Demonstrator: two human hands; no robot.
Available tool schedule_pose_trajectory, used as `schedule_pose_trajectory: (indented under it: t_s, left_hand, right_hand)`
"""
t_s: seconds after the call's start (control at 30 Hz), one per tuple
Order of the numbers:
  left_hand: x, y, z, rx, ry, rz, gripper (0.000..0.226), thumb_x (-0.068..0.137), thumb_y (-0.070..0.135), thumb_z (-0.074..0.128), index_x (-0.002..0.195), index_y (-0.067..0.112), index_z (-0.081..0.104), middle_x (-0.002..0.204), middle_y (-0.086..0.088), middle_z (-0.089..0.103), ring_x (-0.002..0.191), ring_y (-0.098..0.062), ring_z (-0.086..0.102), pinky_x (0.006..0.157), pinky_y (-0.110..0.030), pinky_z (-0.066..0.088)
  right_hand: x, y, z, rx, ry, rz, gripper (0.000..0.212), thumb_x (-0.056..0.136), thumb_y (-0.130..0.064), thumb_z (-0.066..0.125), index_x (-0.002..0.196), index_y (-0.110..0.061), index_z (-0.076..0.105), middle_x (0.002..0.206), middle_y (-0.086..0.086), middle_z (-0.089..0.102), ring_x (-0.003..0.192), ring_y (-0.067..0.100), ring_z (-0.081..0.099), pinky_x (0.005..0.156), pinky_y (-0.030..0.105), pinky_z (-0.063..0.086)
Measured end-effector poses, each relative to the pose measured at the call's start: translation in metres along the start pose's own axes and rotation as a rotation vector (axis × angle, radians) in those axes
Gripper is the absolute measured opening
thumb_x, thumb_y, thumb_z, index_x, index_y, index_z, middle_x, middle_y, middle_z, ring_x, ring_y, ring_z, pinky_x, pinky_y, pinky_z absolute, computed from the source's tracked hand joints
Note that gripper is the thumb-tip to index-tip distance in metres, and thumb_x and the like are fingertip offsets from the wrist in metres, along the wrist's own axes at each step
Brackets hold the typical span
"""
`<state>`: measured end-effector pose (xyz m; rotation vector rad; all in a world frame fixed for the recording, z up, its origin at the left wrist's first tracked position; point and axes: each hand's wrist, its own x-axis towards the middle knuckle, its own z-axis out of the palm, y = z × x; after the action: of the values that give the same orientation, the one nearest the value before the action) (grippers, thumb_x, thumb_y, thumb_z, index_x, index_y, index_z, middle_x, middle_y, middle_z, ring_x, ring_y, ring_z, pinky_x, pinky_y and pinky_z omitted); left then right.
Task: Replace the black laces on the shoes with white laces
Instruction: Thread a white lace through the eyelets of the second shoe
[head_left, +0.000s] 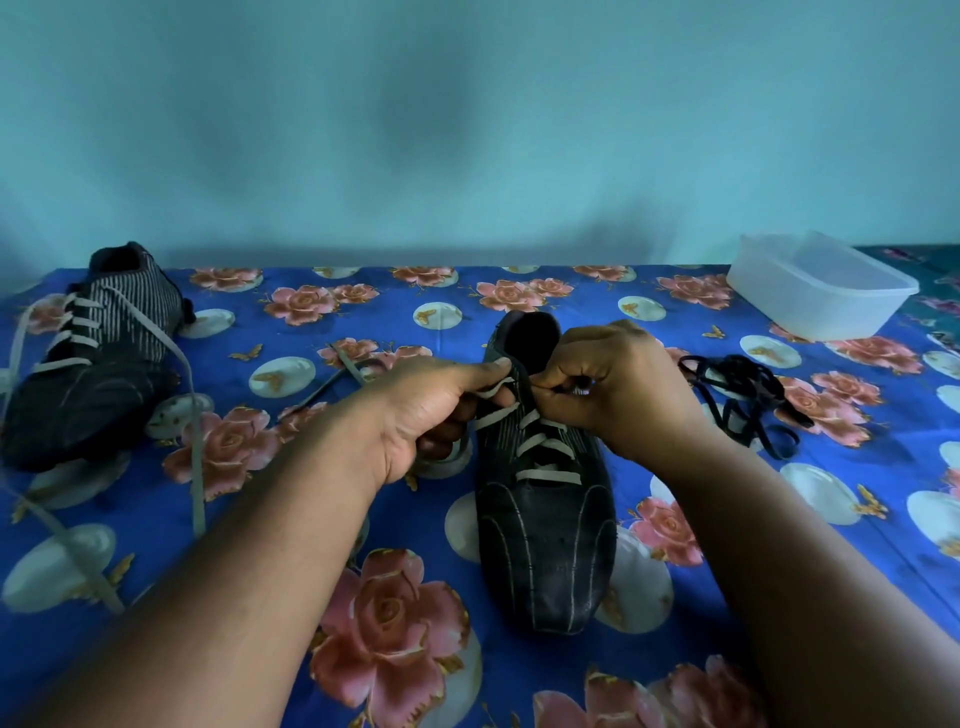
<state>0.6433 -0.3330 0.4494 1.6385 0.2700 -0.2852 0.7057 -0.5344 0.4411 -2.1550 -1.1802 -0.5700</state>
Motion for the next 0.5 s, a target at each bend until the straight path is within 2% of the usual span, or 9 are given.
schedule_pose_trajectory:
  t_s: [0.1, 0.13, 0.2, 0.27, 0.33, 0.37, 0.43, 0.47, 0.5]
  left_hand:
    - [-0.001, 0.001, -0.001, -0.014, -0.030, -0.024, 0.032, 0.096, 0.043, 0.065, 0.076, 0.018, 0.071, 0.049, 0.010, 0.025, 0.043, -0.007, 0.015, 0.045, -0.021, 0.009]
    - [-0.001, 0.001, -0.001, -0.019, -0.032, -0.026, 0.032, 0.095, 0.042, 0.066, 0.074, 0.019, 0.071, 0.049, 0.010, 0.025, 0.043, -0.007, 0.015, 0.046, -0.021, 0.009]
    - [-0.001, 0.002, -0.003, -0.024, -0.035, -0.021, 0.030, 0.094, 0.041, 0.068, 0.073, 0.019, 0.069, 0.049, 0.010, 0.025, 0.043, -0.007, 0.015, 0.046, -0.021, 0.009]
    - [0.000, 0.002, -0.004, -0.013, -0.046, -0.010, 0.031, 0.094, 0.040, 0.068, 0.070, 0.020, 0.068, 0.050, 0.010, 0.025, 0.044, -0.007, 0.015, 0.046, -0.021, 0.010]
    - [0.002, 0.000, -0.006, 0.009, -0.054, 0.021, 0.036, 0.093, 0.040, 0.070, 0.063, 0.021, 0.069, 0.051, 0.010, 0.027, 0.044, -0.007, 0.018, 0.043, -0.019, 0.012]
    - [0.002, -0.001, -0.006, 0.038, -0.052, 0.049, 0.035, 0.092, 0.040, 0.071, 0.063, 0.021, 0.070, 0.050, 0.009, 0.030, 0.043, -0.007, 0.020, 0.042, -0.019, 0.015]
    - [-0.002, 0.001, -0.006, 0.133, -0.006, 0.138, 0.028, 0.091, 0.042, 0.071, 0.077, 0.018, 0.074, 0.051, 0.011, 0.040, 0.043, -0.005, 0.030, 0.041, -0.018, 0.024]
    - [-0.003, 0.001, -0.005, 0.192, 0.034, 0.203, 0.026, 0.093, 0.040, 0.069, 0.085, 0.015, 0.075, 0.050, 0.015, 0.045, 0.043, -0.001, 0.036, 0.043, -0.015, 0.028]
    - [-0.002, 0.001, -0.006, 0.263, 0.071, 0.281, 0.026, 0.097, 0.036, 0.066, 0.090, 0.012, 0.074, 0.046, 0.019, 0.047, 0.042, 0.002, 0.041, 0.044, -0.010, 0.030]
  right_hand:
    - [-0.006, 0.002, -0.008, 0.192, -0.088, 0.138, 0.009, 0.084, -0.009, 0.081, 0.077, -0.015, 0.078, 0.070, -0.012, 0.069, 0.062, 0.002, 0.061, 0.060, 0.017, 0.044]
    - [-0.007, 0.002, -0.011, 0.269, -0.126, 0.209, 0.006, 0.086, -0.011, 0.080, 0.082, -0.015, 0.080, 0.072, -0.011, 0.072, 0.063, 0.001, 0.062, 0.062, 0.016, 0.045]
    - [-0.006, 0.005, -0.012, 0.375, -0.185, 0.327, 0.006, 0.090, -0.014, 0.076, 0.087, -0.016, 0.080, 0.074, -0.006, 0.074, 0.062, 0.007, 0.063, 0.063, 0.030, 0.052]
    - [-0.002, 0.006, -0.011, 0.416, -0.213, 0.420, 0.011, 0.096, -0.018, 0.070, 0.089, -0.021, 0.078, 0.070, -0.001, 0.073, 0.058, 0.026, 0.059, 0.061, 0.046, 0.052]
    - [0.002, 0.005, -0.009, 0.400, -0.256, 0.456, 0.013, 0.099, -0.024, 0.067, 0.092, -0.026, 0.078, 0.066, -0.001, 0.071, 0.059, 0.038, 0.056, 0.060, 0.049, 0.051]
    - [0.003, 0.004, -0.009, 0.385, -0.285, 0.461, 0.014, 0.100, -0.025, 0.066, 0.095, -0.028, 0.078, 0.063, -0.005, 0.068, 0.059, 0.035, 0.057, 0.059, 0.044, 0.049]
    - [0.005, 0.002, -0.009, 0.356, -0.333, 0.464, 0.015, 0.100, -0.022, 0.064, 0.096, -0.027, 0.078, 0.057, -0.013, 0.062, 0.056, 0.010, 0.054, 0.058, 0.024, 0.045]
    - [0.006, 0.003, -0.010, 0.364, -0.353, 0.467, 0.015, 0.101, -0.021, 0.064, 0.096, -0.026, 0.077, 0.058, -0.014, 0.060, 0.056, 0.004, 0.051, 0.058, 0.017, 0.043]
    - [0.006, 0.004, -0.011, 0.398, -0.373, 0.478, 0.014, 0.101, -0.021, 0.064, 0.095, -0.025, 0.077, 0.060, -0.014, 0.059, 0.057, 0.003, 0.049, 0.060, 0.016, 0.042]
